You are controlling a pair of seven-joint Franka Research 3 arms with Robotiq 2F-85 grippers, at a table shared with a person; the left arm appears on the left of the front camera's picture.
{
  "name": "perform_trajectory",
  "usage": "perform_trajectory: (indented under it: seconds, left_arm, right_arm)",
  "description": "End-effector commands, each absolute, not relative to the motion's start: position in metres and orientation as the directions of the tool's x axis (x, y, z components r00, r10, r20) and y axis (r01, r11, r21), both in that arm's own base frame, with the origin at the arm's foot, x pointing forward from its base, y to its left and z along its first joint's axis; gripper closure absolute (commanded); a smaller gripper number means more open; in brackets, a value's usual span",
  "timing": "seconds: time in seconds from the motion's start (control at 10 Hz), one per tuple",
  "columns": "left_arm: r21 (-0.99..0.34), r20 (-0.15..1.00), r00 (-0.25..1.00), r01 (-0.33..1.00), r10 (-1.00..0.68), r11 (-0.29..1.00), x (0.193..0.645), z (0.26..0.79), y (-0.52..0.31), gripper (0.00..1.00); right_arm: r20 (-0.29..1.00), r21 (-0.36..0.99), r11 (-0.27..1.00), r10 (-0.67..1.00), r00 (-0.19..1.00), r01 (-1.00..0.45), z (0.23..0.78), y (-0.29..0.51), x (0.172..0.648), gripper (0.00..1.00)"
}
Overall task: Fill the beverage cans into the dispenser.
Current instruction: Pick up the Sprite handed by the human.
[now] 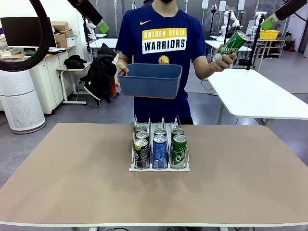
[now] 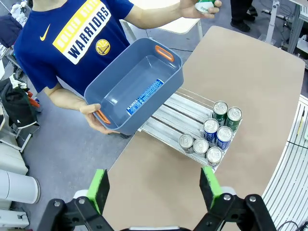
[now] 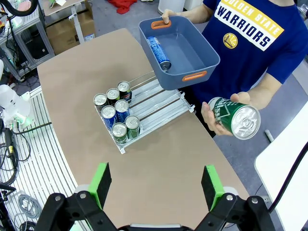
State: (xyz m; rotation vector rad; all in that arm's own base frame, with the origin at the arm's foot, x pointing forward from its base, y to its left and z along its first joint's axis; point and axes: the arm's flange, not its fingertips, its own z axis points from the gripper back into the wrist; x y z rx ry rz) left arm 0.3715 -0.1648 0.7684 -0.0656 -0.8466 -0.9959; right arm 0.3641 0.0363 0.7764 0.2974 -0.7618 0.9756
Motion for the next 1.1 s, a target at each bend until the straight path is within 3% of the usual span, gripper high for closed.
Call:
perform_trajectory:
  seconds: [0.0, 0.8, 1.0]
  left_arm:
    - [0.315, 0.652, 0.266, 0.758, -0.71, 0.572, 0.372, 0.767, -0.163, 0.0]
    - [0.315, 0.652, 0.266, 0.758, -0.71, 0.572, 0.372, 0.767, -0.163, 0.0]
    - [0.315, 0.652, 0.266, 0.758, -0.71, 0.572, 0.372, 0.767, -0.163, 0.0]
  right_arm:
    - [0.698, -0.1, 0.547, 0.634, 0.333, -0.831, 0.776, 0.037, 0.364, 0.0]
    - [0.699, -0.101, 0.546, 0.634, 0.332, -0.831, 0.776, 0.036, 0.364, 0.0]
    - [0.683, -0.076, 0.562, 0.632, 0.368, -0.824, 0.771, 0.032, 0.387, 0.0]
